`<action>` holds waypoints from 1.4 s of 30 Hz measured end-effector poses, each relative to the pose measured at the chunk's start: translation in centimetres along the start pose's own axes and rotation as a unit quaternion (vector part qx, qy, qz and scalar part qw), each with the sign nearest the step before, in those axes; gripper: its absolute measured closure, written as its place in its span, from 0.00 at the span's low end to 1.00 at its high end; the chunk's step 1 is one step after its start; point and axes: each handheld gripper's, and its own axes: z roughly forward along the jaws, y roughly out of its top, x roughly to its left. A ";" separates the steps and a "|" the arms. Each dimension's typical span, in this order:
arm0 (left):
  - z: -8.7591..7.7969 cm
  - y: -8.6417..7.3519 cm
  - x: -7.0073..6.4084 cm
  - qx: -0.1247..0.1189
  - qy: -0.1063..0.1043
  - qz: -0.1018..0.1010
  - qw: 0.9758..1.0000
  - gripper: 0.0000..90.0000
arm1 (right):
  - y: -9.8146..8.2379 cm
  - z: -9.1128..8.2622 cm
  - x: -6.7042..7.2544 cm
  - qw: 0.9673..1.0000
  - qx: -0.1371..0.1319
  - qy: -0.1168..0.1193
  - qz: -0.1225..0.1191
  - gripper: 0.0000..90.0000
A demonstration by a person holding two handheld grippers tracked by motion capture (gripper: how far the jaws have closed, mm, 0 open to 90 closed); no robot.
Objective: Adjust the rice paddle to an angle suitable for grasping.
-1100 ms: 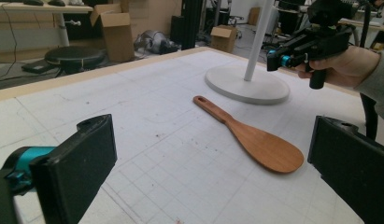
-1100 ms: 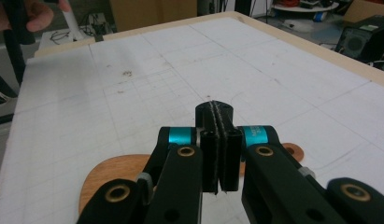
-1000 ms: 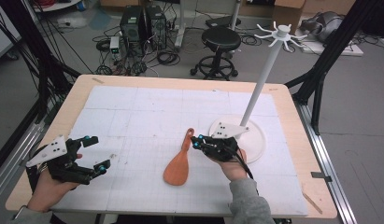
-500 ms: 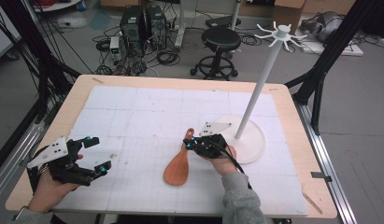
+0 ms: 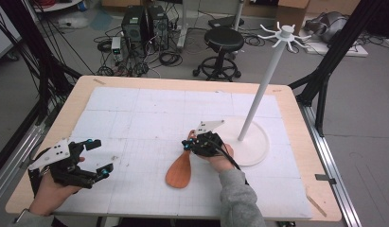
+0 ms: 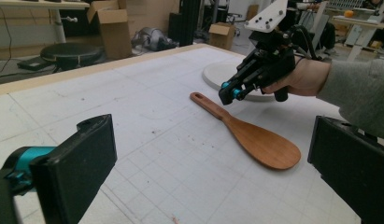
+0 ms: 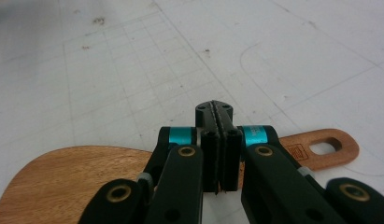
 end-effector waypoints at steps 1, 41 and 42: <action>0.1 0.0 0.0 0.002 0.000 0.000 1.000 0.02 | 0.2 0.5 0.0 1.000 0.011 0.000 -0.001 1.00; -0.1 -0.3 0.3 0.004 0.002 -0.005 1.000 0.02 | 0.3 2.6 0.1 0.996 0.088 -0.017 0.010 1.00; -0.1 -0.3 0.3 0.005 0.001 -0.006 1.000 0.02 | 0.2 2.5 0.2 0.996 0.088 -0.015 0.008 1.00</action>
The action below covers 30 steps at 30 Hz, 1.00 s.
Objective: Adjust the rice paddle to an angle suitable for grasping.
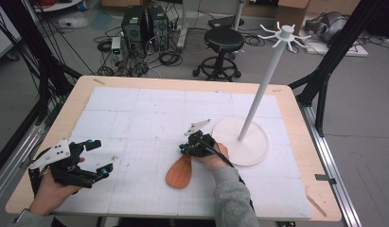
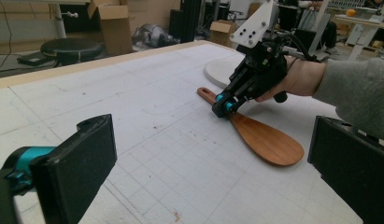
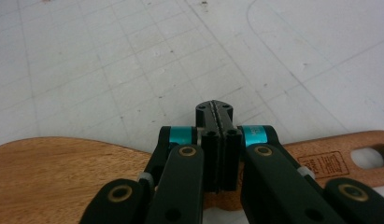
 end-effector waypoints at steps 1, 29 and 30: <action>0.0 0.0 0.0 0.000 0.000 0.000 1.000 0.02 | 0.0 0.0 0.0 1.000 0.000 0.000 0.000 1.00; 0.1 0.0 -0.1 0.002 0.001 0.001 1.000 0.02 | -2.4 -1.8 1.2 0.999 -0.007 0.039 0.008 1.00; 0.1 0.0 -0.1 0.003 0.001 0.001 1.000 0.02 | -2.4 -1.8 1.2 0.999 -0.007 0.039 0.008 1.00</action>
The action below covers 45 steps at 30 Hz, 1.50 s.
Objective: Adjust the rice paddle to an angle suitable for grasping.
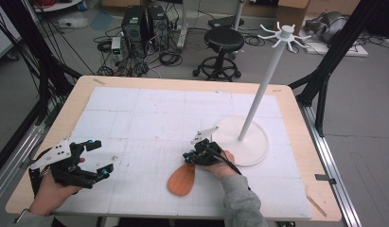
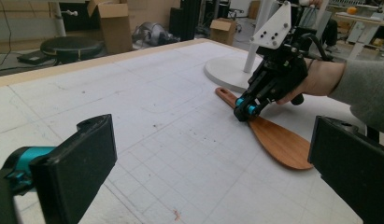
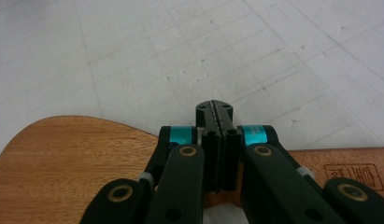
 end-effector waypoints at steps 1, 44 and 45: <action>0.0 0.0 0.0 0.000 0.000 -0.001 1.000 0.02 | -0.1 -0.1 0.1 1.000 0.001 0.000 -0.001 1.00; 0.2 0.1 -0.3 -0.002 -0.002 0.003 1.000 0.02 | -1.0 0.0 7.3 0.995 0.002 0.021 -0.097 1.00; 0.2 0.1 -0.3 -0.002 -0.001 0.003 1.000 0.02 | -0.9 0.3 7.3 0.995 0.002 0.025 -0.094 1.00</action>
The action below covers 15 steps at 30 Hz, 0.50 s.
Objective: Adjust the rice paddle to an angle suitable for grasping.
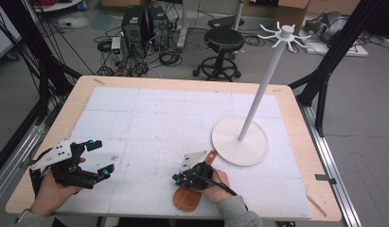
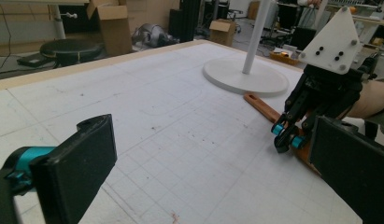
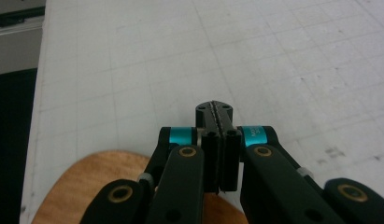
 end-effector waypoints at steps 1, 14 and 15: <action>0.0 0.0 0.0 0.001 0.001 0.000 1.000 0.02 | 0.1 0.2 0.1 1.000 0.000 0.001 0.000 1.00; -0.1 0.0 0.1 0.001 0.004 -0.002 1.000 0.02 | 0.8 0.8 1.7 1.000 0.012 0.019 -0.016 1.00; -0.1 0.0 0.1 0.000 0.005 -0.001 1.000 0.02 | 0.7 0.7 1.7 1.000 0.013 0.016 -0.014 1.00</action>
